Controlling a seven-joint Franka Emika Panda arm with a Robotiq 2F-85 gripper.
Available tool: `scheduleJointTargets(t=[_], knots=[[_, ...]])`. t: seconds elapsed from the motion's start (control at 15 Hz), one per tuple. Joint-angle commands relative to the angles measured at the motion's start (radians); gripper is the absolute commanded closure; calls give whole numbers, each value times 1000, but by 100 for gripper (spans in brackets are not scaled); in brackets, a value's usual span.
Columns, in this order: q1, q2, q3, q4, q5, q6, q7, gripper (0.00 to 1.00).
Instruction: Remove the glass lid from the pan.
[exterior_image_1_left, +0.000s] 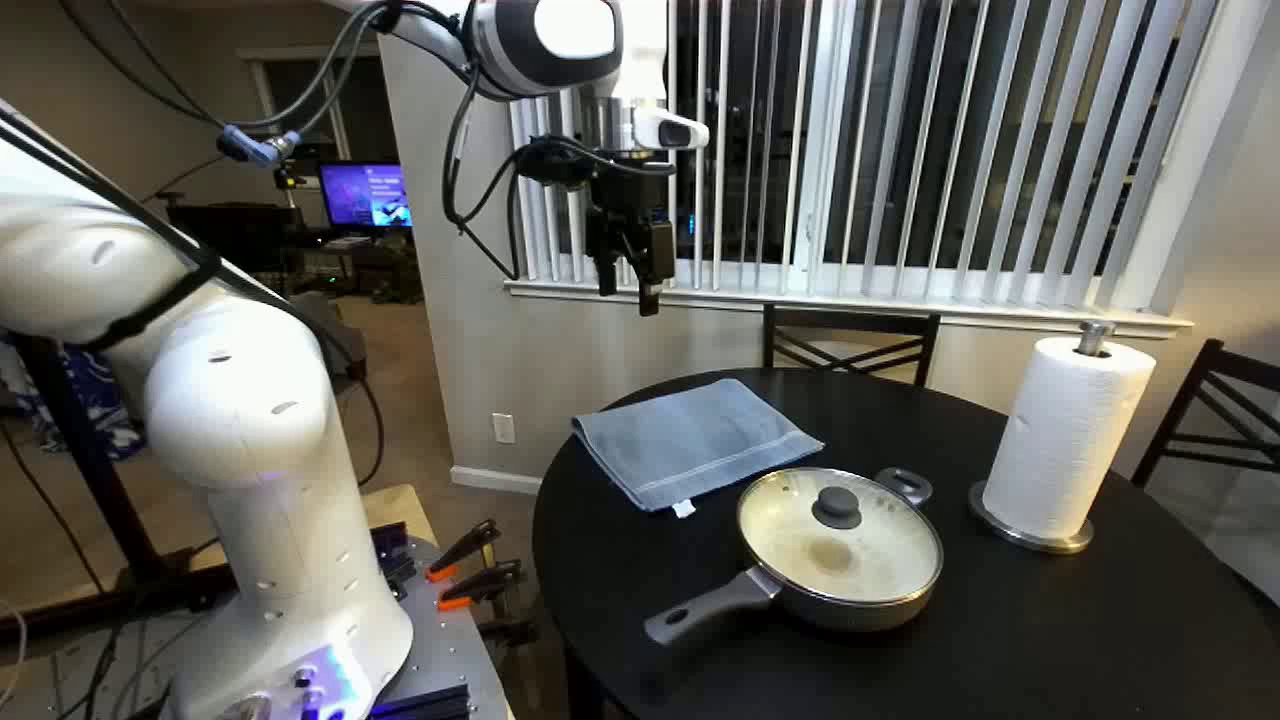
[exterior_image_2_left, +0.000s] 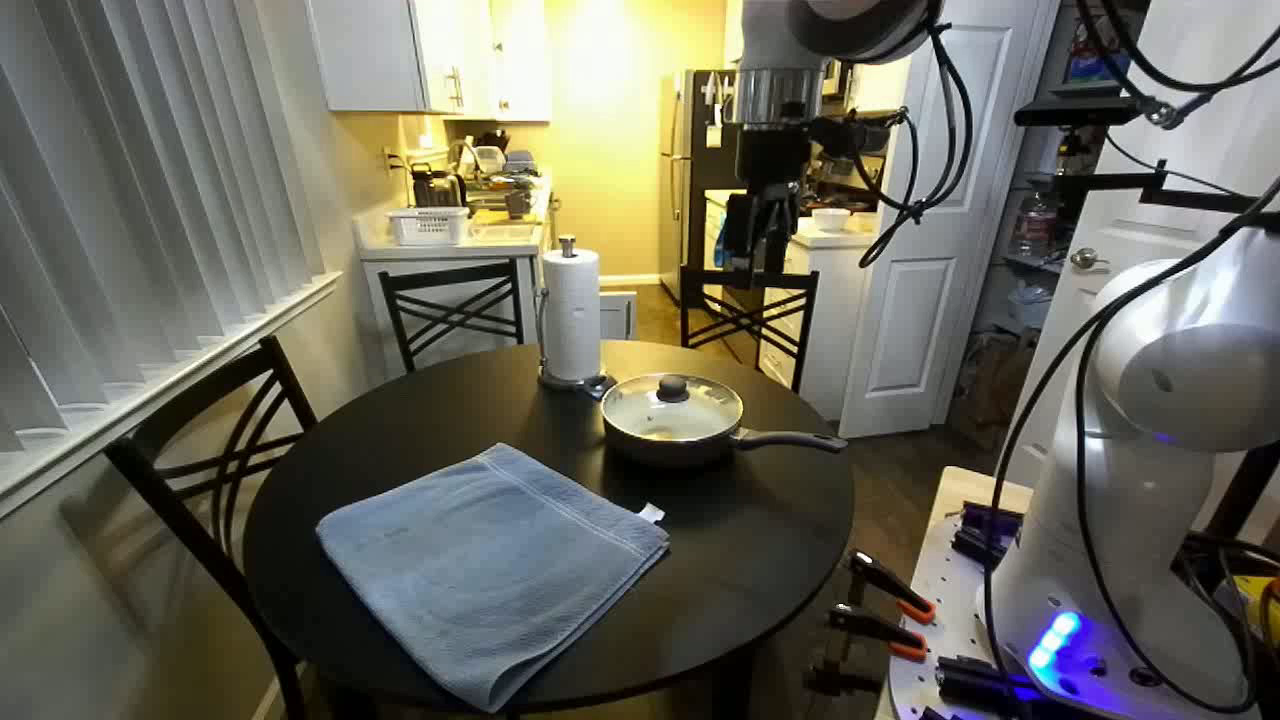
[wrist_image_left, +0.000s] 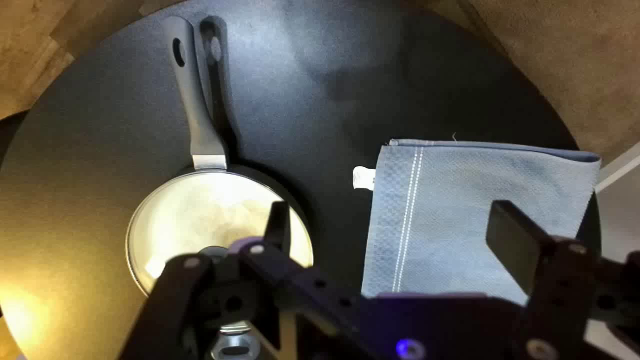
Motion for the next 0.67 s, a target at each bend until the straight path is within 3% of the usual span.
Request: scheduleJointTargets(t=[0.0, 0.47, 0.6], knots=[[-5, 0, 4, 2, 3, -2, -3, 0], [-5, 0, 4, 2, 3, -2, -3, 0], [-6, 25, 42, 45, -49, 42, 12, 0]])
